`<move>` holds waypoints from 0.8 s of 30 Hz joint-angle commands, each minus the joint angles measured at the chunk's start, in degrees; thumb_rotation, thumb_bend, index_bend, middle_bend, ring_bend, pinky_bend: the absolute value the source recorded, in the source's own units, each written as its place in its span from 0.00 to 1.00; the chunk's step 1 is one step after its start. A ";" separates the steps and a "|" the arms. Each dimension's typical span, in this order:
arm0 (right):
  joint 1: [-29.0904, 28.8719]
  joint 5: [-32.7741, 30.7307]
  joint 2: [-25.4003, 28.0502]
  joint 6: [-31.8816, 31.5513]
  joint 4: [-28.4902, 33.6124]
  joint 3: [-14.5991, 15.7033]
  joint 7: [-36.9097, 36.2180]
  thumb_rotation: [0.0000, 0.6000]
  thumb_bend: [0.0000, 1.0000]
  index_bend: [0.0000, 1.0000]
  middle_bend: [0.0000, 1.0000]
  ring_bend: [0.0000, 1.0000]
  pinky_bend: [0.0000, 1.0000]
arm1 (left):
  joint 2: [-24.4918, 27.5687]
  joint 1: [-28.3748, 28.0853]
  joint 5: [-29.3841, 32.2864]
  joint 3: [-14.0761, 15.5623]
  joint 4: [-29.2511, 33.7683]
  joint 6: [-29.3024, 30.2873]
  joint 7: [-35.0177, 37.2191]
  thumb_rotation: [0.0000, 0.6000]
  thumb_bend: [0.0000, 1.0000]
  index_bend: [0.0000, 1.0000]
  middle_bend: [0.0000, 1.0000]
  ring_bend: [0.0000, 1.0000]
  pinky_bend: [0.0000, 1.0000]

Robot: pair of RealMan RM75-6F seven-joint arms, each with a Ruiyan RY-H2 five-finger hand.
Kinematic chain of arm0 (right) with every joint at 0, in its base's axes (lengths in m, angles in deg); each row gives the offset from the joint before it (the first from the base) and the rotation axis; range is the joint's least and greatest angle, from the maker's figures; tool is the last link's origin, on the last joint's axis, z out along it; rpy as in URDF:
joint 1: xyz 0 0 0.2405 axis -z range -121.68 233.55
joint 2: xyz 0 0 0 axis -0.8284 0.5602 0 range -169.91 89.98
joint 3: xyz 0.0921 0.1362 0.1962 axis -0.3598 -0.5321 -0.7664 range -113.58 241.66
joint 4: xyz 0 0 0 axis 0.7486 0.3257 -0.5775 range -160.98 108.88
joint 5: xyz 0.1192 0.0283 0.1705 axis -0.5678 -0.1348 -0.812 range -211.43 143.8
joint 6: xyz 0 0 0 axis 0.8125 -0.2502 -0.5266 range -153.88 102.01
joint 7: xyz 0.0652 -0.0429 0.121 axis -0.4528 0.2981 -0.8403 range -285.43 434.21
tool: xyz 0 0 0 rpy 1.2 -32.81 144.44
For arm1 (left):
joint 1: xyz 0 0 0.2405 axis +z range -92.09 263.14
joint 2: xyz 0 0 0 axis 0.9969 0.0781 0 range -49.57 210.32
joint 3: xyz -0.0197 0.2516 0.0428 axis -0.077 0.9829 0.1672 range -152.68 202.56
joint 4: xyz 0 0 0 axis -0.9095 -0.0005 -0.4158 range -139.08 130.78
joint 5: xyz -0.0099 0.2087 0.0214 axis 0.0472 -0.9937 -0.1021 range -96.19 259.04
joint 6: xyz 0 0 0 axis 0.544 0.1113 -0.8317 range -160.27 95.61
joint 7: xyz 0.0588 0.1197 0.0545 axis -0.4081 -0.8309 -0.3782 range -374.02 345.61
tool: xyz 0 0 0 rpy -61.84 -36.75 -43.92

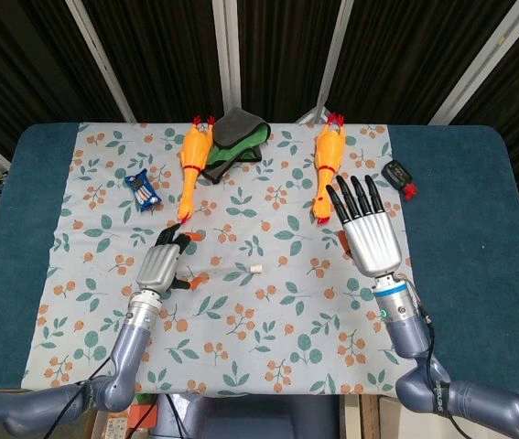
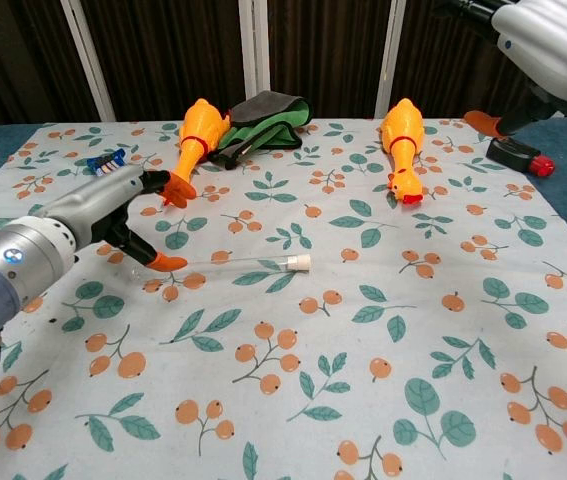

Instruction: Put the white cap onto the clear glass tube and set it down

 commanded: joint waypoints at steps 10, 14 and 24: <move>13.41 -8.35 13.39 -1.74 18.50 6.25 -11.98 1.00 0.27 0.00 0.00 0.00 0.00 | 16.41 8.29 -7.22 5.21 17.81 10.29 -3.22 1.00 0.25 0.18 0.13 0.00 0.00; 18.05 -5.12 18.38 -4.34 20.72 9.84 -16.64 1.00 0.27 0.00 0.00 0.00 0.00 | 22.13 12.69 -12.29 9.06 21.46 14.71 -0.78 1.00 0.25 0.16 0.13 0.00 0.00; 28.93 3.49 22.26 -14.23 16.10 16.42 -27.43 1.00 0.27 0.00 0.00 0.00 0.00 | 32.70 23.98 -22.31 18.61 24.25 25.43 6.09 1.00 0.25 0.13 0.11 0.00 0.00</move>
